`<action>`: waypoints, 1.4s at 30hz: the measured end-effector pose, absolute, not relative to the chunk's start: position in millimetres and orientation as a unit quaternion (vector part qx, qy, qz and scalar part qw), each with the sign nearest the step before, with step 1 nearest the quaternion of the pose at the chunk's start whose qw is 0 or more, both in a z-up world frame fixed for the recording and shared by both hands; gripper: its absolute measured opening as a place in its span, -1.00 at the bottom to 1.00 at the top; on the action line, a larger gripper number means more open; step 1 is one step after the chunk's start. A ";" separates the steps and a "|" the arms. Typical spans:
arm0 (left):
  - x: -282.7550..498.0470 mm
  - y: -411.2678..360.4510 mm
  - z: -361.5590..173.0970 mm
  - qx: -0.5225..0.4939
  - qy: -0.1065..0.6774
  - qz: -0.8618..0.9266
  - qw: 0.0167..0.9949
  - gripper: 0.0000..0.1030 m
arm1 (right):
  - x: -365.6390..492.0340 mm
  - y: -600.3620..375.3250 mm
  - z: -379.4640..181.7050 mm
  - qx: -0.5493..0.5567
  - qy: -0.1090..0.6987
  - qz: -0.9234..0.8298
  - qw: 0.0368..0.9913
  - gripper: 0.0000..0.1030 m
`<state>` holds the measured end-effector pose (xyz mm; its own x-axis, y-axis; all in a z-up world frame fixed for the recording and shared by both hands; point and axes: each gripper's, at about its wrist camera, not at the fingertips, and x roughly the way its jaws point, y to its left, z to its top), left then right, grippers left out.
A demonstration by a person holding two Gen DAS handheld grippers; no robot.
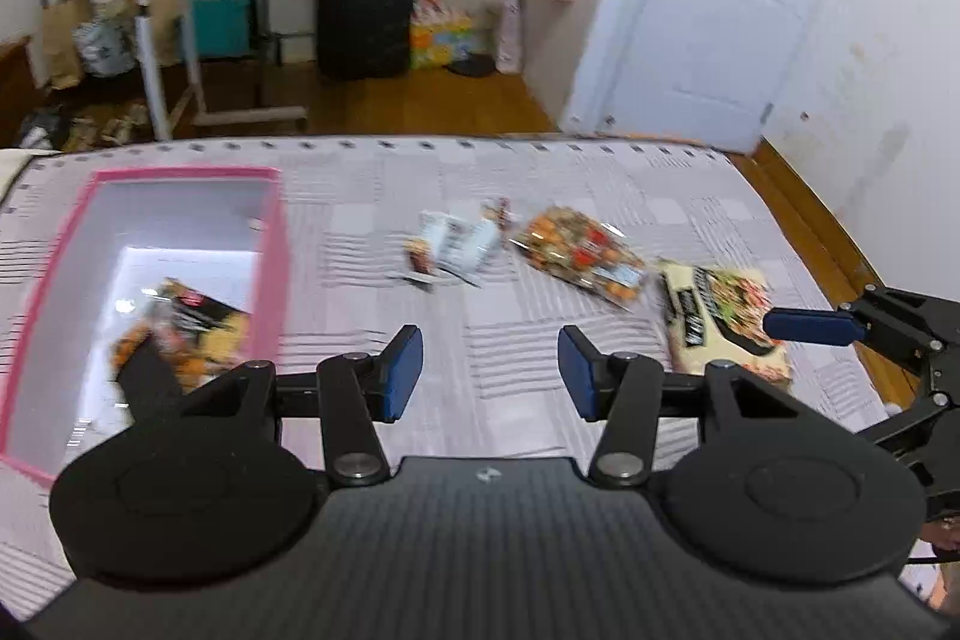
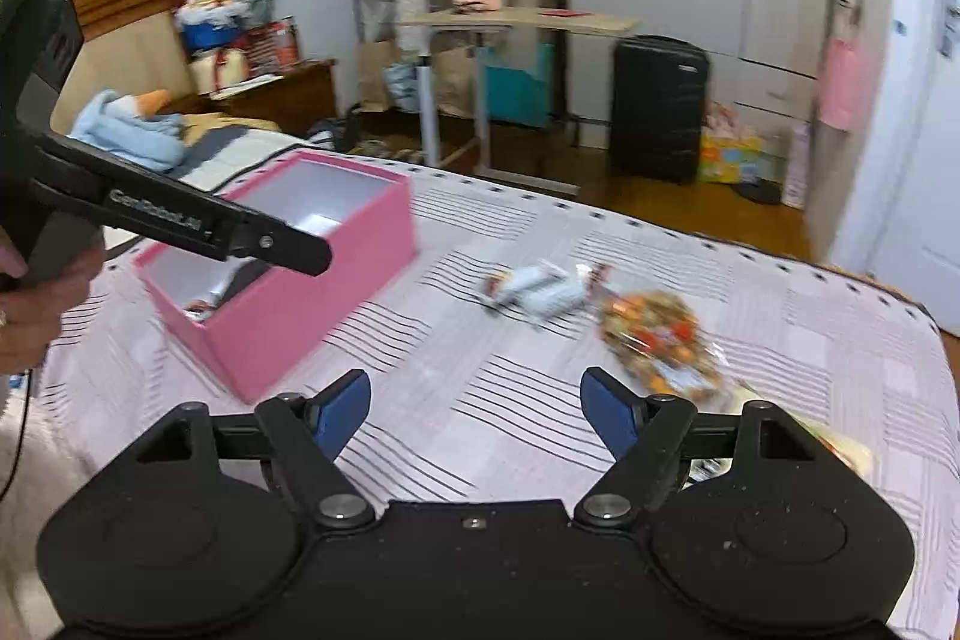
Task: Organize snacks
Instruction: 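Move the left tool to the cream noodle bag and close on its edge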
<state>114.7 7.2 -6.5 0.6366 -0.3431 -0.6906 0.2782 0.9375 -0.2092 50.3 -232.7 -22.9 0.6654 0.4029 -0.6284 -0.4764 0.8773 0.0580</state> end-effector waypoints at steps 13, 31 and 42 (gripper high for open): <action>172.7 -85.9 -57.0 -0.077 0.435 -0.239 0.865 -0.01 | 92.2 -332.7 -102.3 0.020 0.363 0.092 0.927 0.60; 233.5 -185.2 -171.0 -0.164 0.479 -0.315 0.802 -0.05 | 101.4 -388.4 -160.2 -0.017 0.438 0.120 0.891 0.79; 228.6 -205.0 -198.5 -0.175 0.483 -0.320 0.796 -0.06 | 116.6 -378.1 -197.8 -0.065 0.406 0.128 0.902 1.00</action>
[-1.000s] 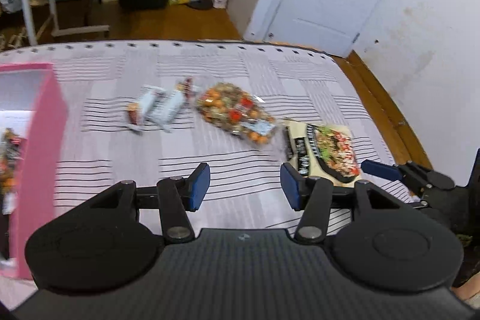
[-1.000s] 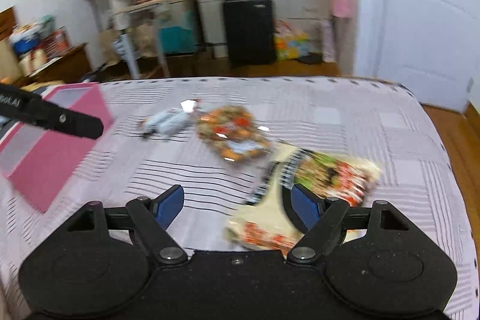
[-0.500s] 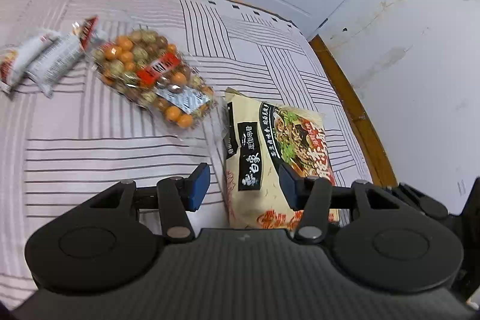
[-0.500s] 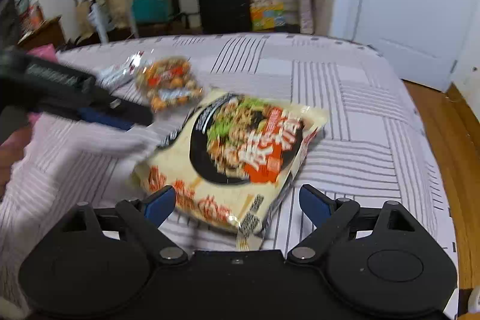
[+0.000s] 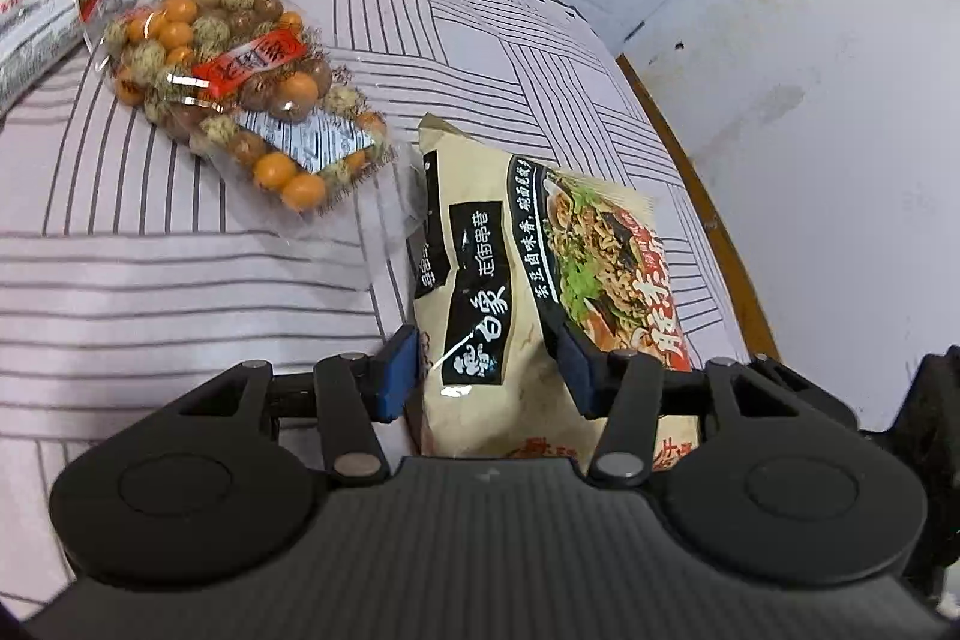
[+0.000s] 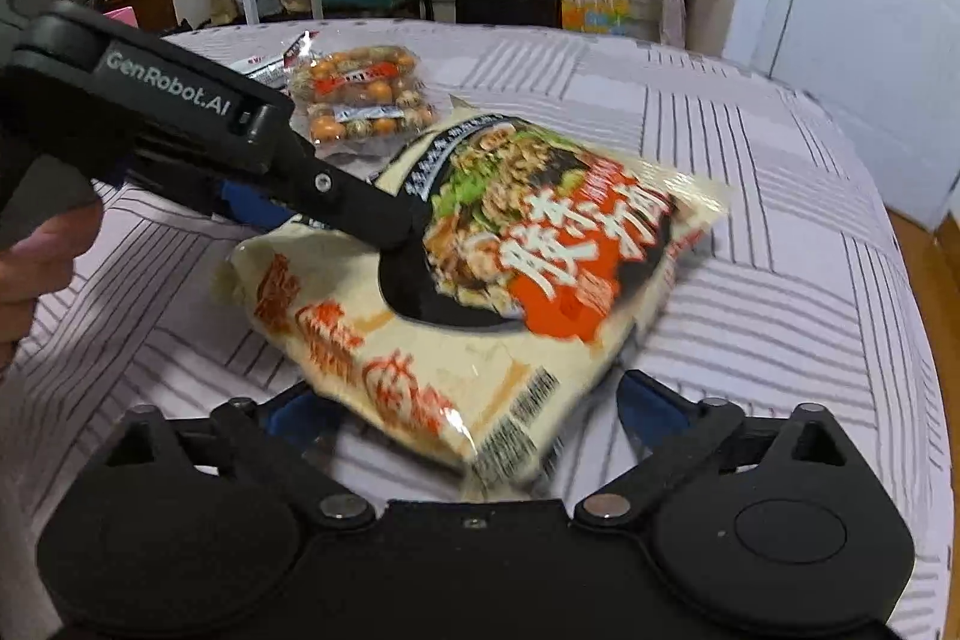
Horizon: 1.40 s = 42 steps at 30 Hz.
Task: Organize snacks
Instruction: 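Move the left tool to the cream noodle bag and close on its edge, then lift the noodle bag with the left tool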
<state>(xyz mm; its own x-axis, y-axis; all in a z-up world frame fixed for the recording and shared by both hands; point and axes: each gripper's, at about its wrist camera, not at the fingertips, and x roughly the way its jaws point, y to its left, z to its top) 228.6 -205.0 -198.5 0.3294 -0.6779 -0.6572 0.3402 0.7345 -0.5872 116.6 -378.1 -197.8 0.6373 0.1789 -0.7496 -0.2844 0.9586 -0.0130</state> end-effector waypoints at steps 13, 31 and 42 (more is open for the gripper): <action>224.2 -196.4 -199.5 -0.203 0.483 -0.345 0.779 -0.19 | 113.1 -357.1 -193.3 -0.019 0.379 0.065 0.923 0.99; 171.7 -133.4 -138.5 -0.173 0.492 -0.322 0.791 -0.20 | 56.7 -299.9 -150.1 -0.030 0.347 0.107 0.931 0.96; 126.2 -86.8 -92.4 -0.161 0.496 -0.274 0.808 -0.20 | 25.4 -254.3 -110.3 -0.059 0.343 0.144 0.926 0.95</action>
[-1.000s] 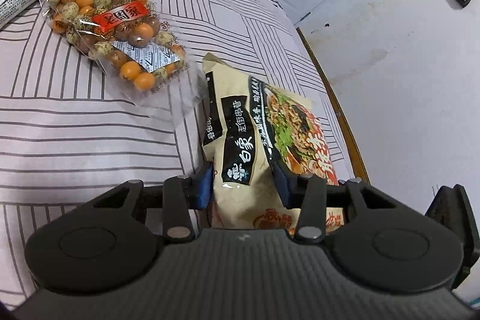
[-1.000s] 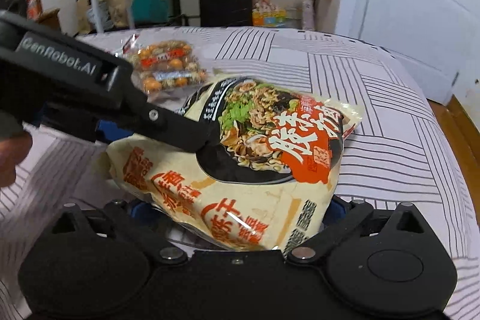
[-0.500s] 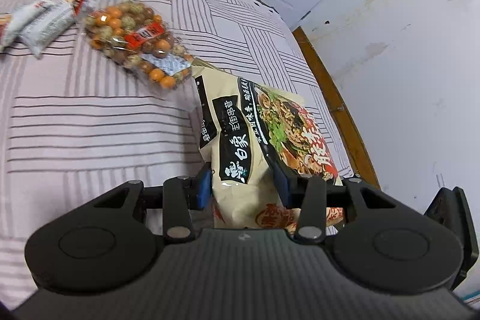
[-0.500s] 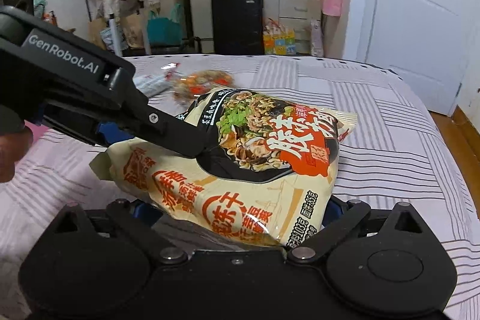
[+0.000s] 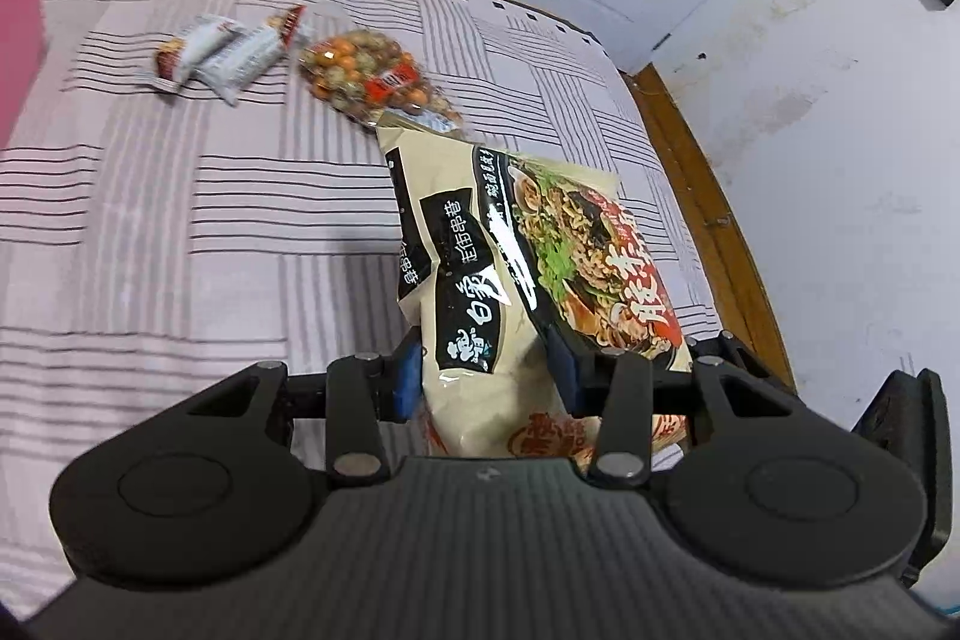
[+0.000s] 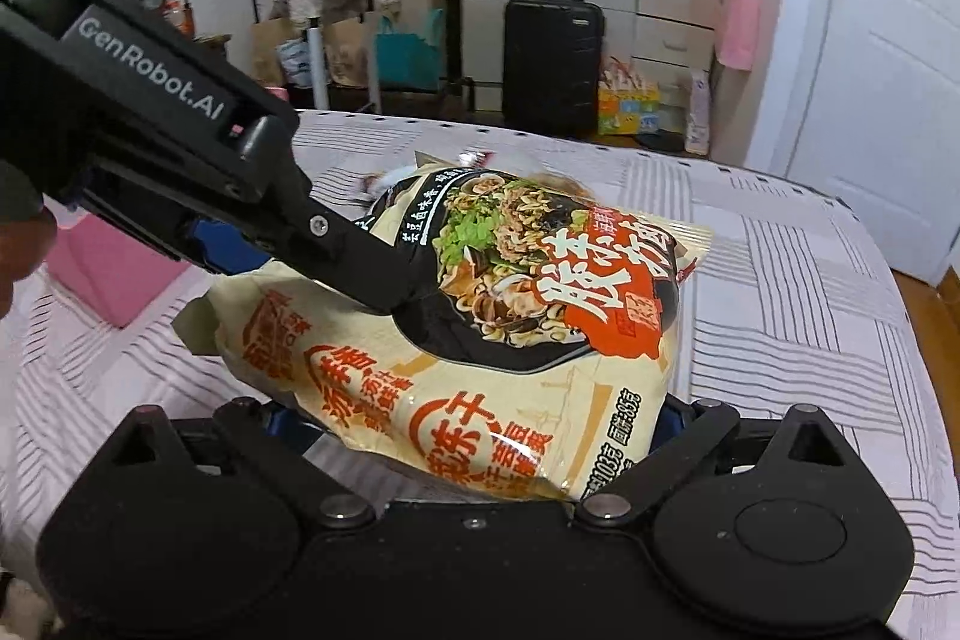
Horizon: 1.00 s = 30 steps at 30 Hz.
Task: Organize snacks
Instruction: 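Lift the noodle bag with the left tool, then carry the noodle bag with the left tool over the pink box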
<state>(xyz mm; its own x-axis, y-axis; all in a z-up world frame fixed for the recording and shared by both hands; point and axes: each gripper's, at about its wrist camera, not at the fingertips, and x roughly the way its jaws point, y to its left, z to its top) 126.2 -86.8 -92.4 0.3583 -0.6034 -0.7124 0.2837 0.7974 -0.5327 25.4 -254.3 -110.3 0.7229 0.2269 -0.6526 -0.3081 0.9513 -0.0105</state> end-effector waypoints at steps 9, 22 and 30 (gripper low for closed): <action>86.9 -49.1 -50.5 -0.151 0.482 -0.248 0.827 -0.20 | 7.5 -221.2 -71.6 -0.083 0.346 0.175 0.918 0.94; 43.0 19.2 -10.1 -0.170 0.447 -0.206 0.853 -0.19 | 9.2 -158.6 -26.6 -0.132 0.359 0.230 0.895 0.92; 37.4 74.2 6.5 -0.191 0.415 -0.173 0.873 -0.19 | 20.9 -120.7 -9.9 -0.177 0.323 0.312 0.876 0.92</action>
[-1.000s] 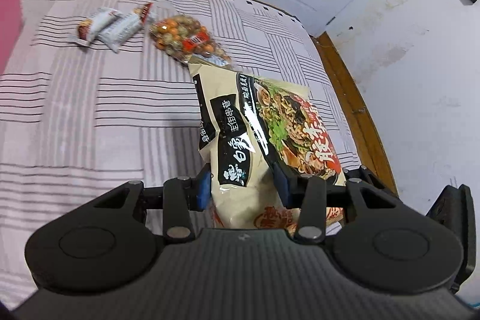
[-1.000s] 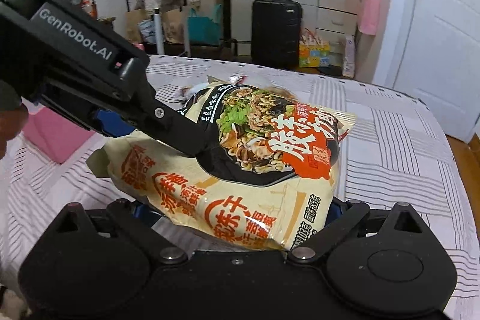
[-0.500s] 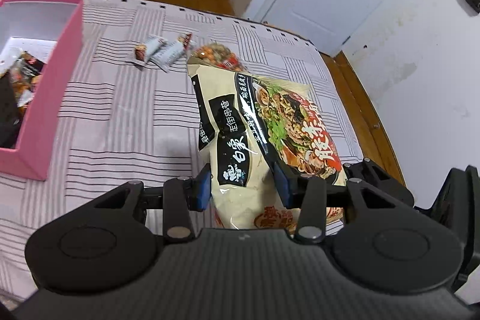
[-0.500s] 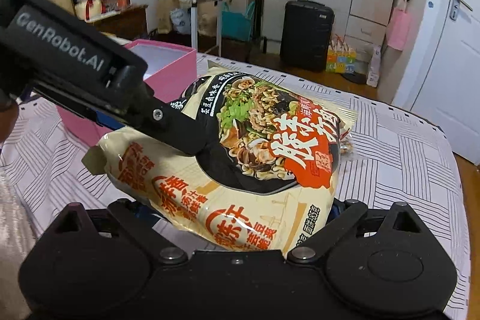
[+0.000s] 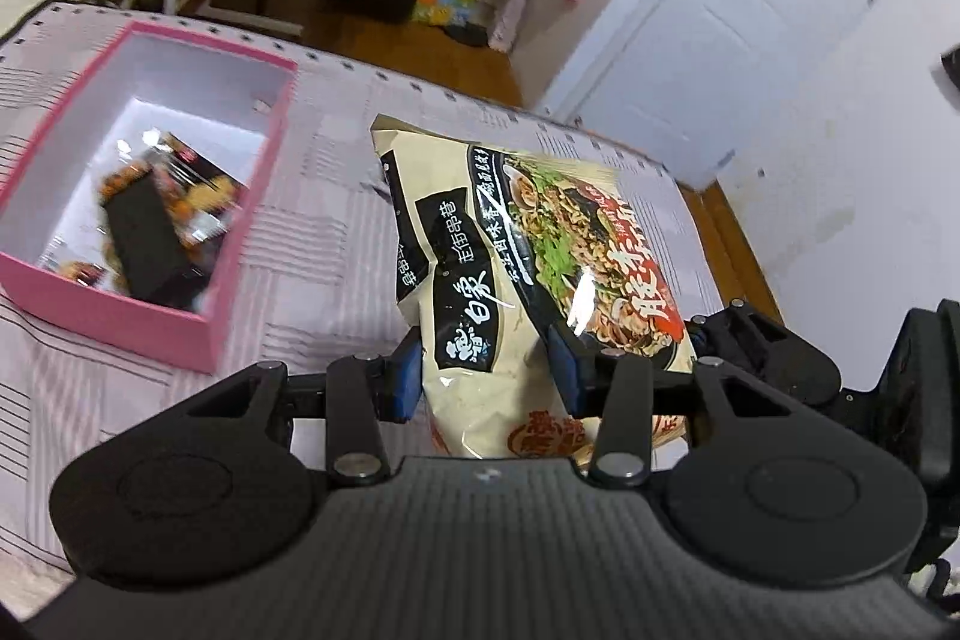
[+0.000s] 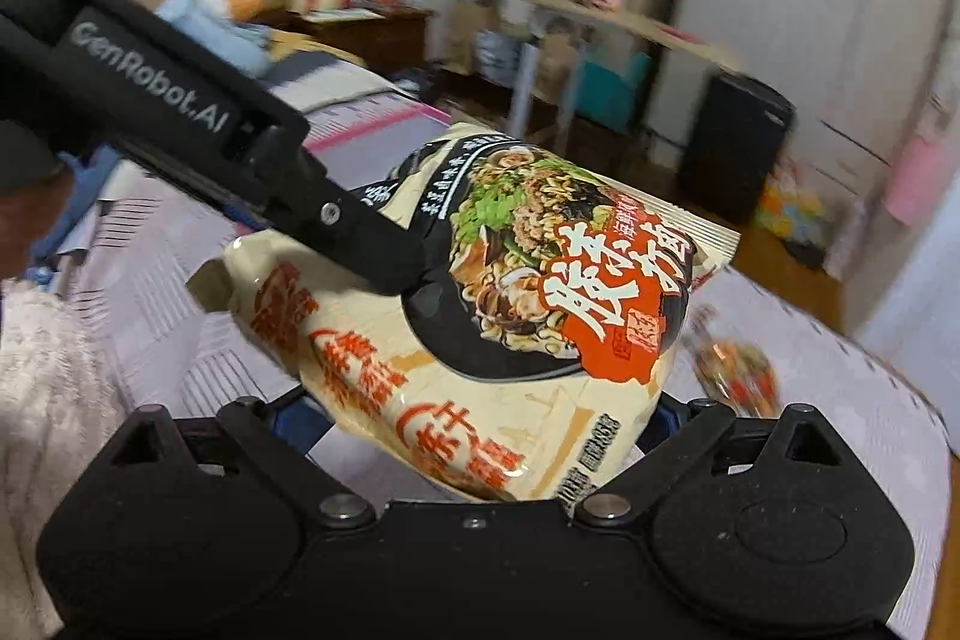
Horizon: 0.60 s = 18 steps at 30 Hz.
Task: Organize snacks
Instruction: 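Carry the noodle bag with the left tool over the pink box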
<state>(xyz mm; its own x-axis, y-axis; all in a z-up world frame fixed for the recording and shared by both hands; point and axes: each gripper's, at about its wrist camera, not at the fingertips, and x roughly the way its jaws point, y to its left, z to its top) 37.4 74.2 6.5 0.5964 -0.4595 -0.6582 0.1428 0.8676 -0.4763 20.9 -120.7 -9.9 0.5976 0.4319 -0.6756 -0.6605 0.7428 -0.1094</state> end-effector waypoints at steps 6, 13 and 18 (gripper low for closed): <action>48.5 109.5 6.5 -0.190 0.402 -0.139 0.885 -0.19 | 50.5 -102.6 -5.6 -0.139 0.331 0.383 0.851 0.92; 71.5 149.2 -5.1 -0.205 0.395 -0.107 0.889 -0.19 | 77.7 -69.4 -18.4 -0.133 0.312 0.418 0.843 0.84; 94.1 178.3 -15.0 -0.214 0.391 -0.072 0.892 -0.19 | 100.6 -38.3 -29.8 -0.125 0.308 0.427 0.841 0.80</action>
